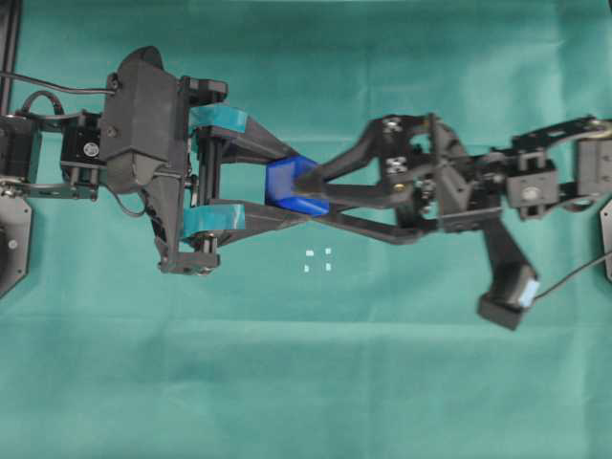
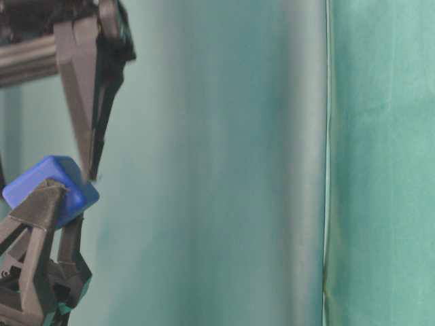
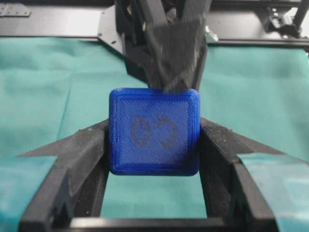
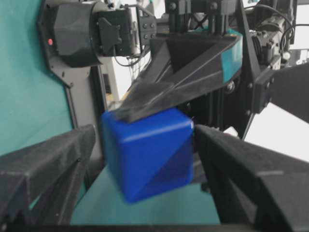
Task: Handover the blue block to the right arm after grasping it with the left arm, then place it in the designated position.
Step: 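Move the right gripper toward the cube held by the left gripper, then close the right gripper on the cube and open the left gripper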
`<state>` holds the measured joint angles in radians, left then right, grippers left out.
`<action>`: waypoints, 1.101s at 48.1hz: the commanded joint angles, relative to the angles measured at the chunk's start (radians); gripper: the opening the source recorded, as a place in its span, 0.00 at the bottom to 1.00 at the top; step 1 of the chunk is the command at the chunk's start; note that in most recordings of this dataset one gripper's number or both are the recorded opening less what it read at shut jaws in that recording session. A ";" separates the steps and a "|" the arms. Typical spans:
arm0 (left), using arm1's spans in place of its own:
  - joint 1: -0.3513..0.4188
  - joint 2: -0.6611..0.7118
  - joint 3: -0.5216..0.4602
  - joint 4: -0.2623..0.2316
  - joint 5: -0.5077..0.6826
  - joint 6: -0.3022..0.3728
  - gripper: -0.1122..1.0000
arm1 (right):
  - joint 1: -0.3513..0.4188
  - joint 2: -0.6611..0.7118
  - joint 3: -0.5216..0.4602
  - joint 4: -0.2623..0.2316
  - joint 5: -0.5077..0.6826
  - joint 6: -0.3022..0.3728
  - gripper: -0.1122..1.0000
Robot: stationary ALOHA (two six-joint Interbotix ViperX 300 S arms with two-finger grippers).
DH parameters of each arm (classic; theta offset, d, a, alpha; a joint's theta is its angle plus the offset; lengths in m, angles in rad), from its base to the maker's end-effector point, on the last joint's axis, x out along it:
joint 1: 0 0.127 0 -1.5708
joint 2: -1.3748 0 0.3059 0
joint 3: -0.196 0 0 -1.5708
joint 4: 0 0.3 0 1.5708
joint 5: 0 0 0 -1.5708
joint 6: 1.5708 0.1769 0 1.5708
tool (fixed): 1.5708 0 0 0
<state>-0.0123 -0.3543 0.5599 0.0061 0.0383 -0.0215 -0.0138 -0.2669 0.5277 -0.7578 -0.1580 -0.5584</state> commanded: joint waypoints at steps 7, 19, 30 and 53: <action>0.000 -0.018 -0.014 0.000 -0.003 -0.002 0.52 | -0.002 0.044 -0.084 0.000 -0.008 -0.005 0.91; 0.000 -0.020 -0.011 -0.002 -0.002 -0.002 0.52 | -0.002 0.057 -0.100 0.000 -0.008 -0.006 0.91; 0.000 -0.021 -0.011 0.000 -0.003 0.000 0.52 | -0.002 0.057 -0.103 0.000 -0.002 -0.009 0.89; -0.002 -0.021 -0.011 -0.002 0.028 0.000 0.52 | -0.002 0.046 -0.104 0.000 0.084 -0.008 0.59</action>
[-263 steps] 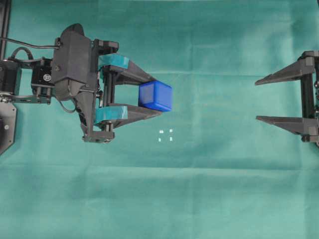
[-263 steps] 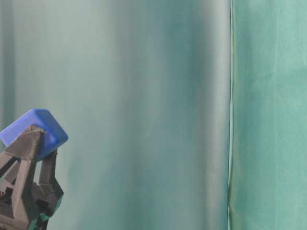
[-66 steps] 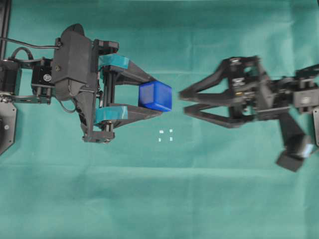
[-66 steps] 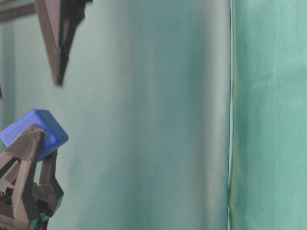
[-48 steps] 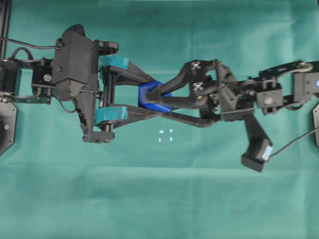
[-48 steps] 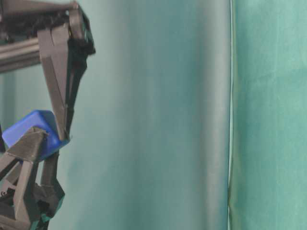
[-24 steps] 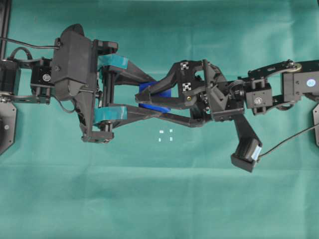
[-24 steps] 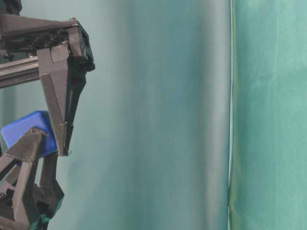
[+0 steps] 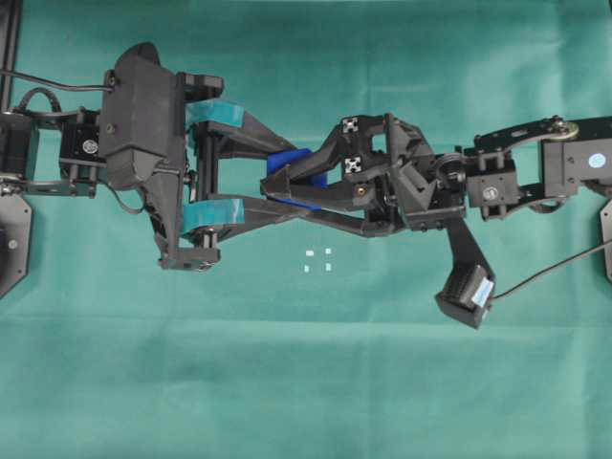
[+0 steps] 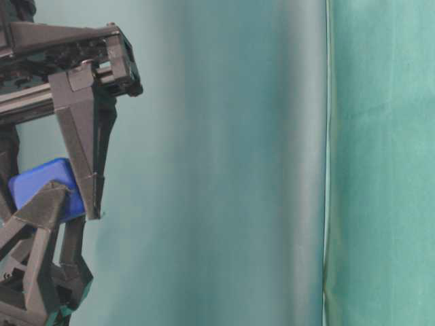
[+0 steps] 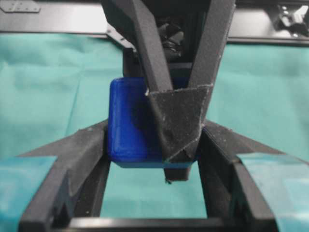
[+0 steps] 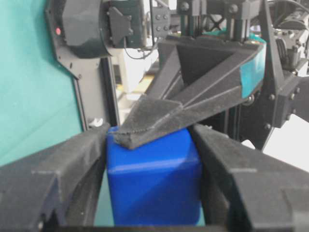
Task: Handover the blue block to the right arm after grasping it with the left arm, then place it in the designated position.
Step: 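Close the right gripper on the cube and open the left gripper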
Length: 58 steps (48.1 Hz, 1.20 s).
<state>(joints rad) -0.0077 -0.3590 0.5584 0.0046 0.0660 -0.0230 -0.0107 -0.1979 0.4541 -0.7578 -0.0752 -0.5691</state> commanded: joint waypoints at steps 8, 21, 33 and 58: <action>-0.011 -0.017 -0.011 0.000 -0.002 0.005 0.52 | -0.005 -0.023 -0.031 0.000 0.002 0.006 0.59; -0.011 -0.015 -0.012 0.000 -0.003 0.002 0.52 | -0.005 -0.023 -0.029 0.000 0.003 0.009 0.59; -0.012 -0.017 -0.014 -0.002 -0.011 -0.005 0.60 | -0.005 -0.023 -0.028 0.003 0.003 0.012 0.59; -0.003 -0.051 0.008 -0.002 -0.015 -0.003 0.99 | 0.005 -0.060 0.011 0.005 0.012 0.012 0.59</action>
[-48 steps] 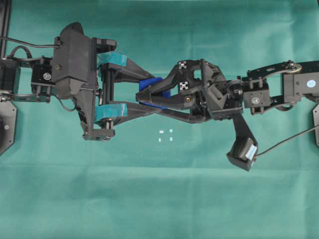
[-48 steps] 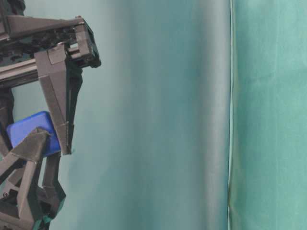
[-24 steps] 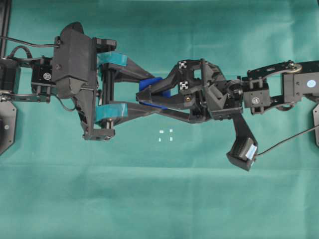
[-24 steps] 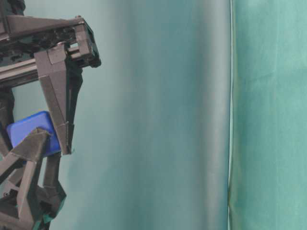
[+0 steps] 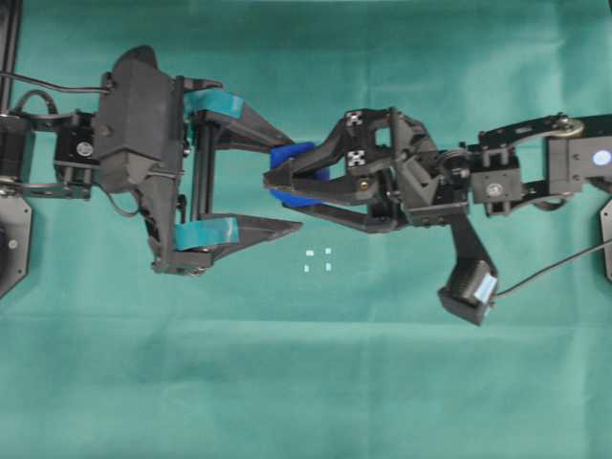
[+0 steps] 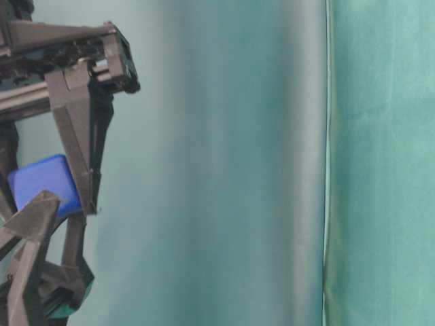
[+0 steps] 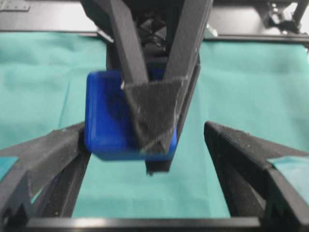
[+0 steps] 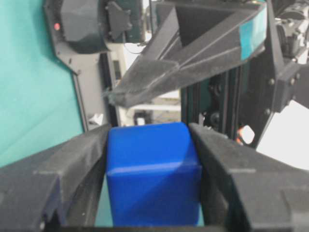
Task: Handover the blue block to the right arm after grasping it with the left arm, then place it in the designated position.
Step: 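Close the right gripper on the cube and open the left gripper, then pull the cube away to the right with the right gripper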
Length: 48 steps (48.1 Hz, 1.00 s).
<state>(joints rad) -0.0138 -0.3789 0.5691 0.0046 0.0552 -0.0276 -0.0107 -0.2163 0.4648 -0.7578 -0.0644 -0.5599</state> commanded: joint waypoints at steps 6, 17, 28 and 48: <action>0.006 -0.061 0.020 -0.002 -0.006 0.002 0.99 | 0.008 -0.078 0.037 0.006 0.005 0.005 0.59; 0.006 -0.094 0.048 -0.002 -0.002 0.002 0.99 | 0.021 -0.169 0.112 0.011 0.034 0.005 0.59; 0.008 -0.100 0.052 -0.002 -0.002 0.003 0.99 | 0.049 -0.236 0.158 0.012 0.114 0.005 0.59; 0.006 -0.095 0.048 -0.002 -0.003 0.005 0.99 | 0.051 -0.241 0.161 0.086 0.124 0.141 0.59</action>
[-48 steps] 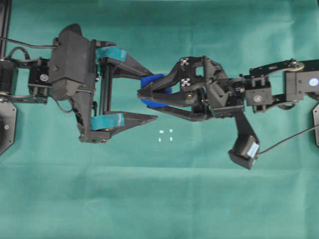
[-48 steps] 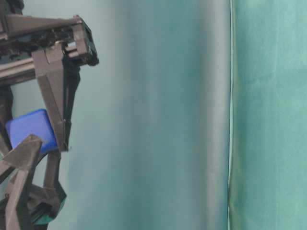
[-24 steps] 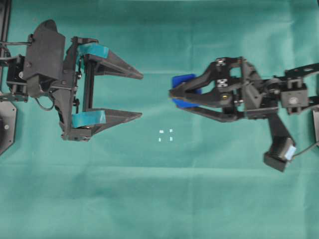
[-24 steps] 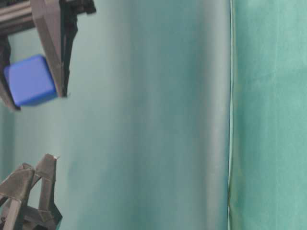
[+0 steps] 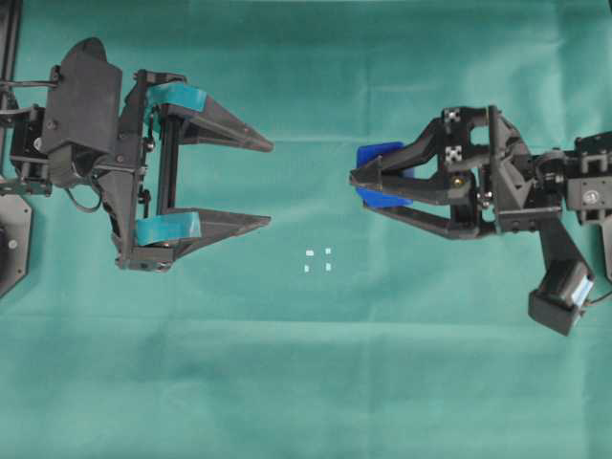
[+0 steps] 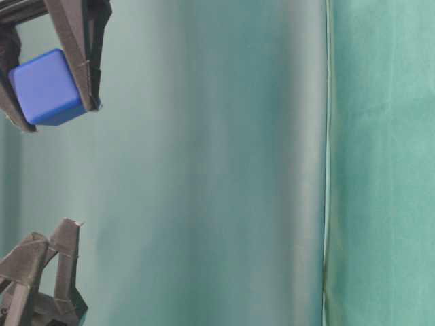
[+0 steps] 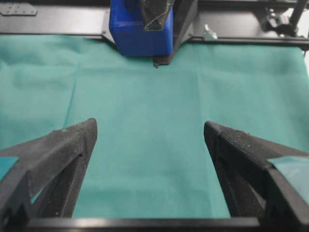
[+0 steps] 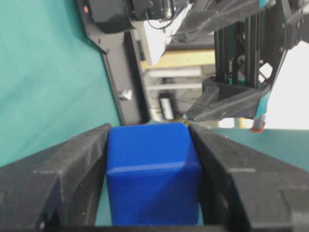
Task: Handover the blue block to the right arm after grasping it with the left arm, then place it in the designated position.
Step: 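Pull the cube away to the right with the right gripper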
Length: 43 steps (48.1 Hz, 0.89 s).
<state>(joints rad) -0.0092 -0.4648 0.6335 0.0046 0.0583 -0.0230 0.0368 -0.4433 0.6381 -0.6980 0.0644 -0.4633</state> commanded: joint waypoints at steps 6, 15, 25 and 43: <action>0.003 -0.009 -0.017 -0.002 -0.008 0.000 0.99 | 0.003 -0.018 -0.014 0.064 -0.008 0.173 0.59; 0.002 -0.008 -0.017 -0.002 -0.011 0.002 0.99 | 0.003 -0.044 -0.012 0.091 -0.006 0.400 0.59; 0.002 -0.008 -0.017 -0.002 -0.011 0.002 0.99 | 0.003 -0.067 -0.012 0.092 -0.002 0.675 0.59; 0.002 -0.006 -0.018 -0.002 -0.012 0.003 0.99 | 0.003 -0.071 -0.012 0.092 0.025 1.005 0.59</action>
<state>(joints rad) -0.0077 -0.4648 0.6335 0.0046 0.0552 -0.0215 0.0383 -0.5001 0.6381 -0.6090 0.0920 0.5108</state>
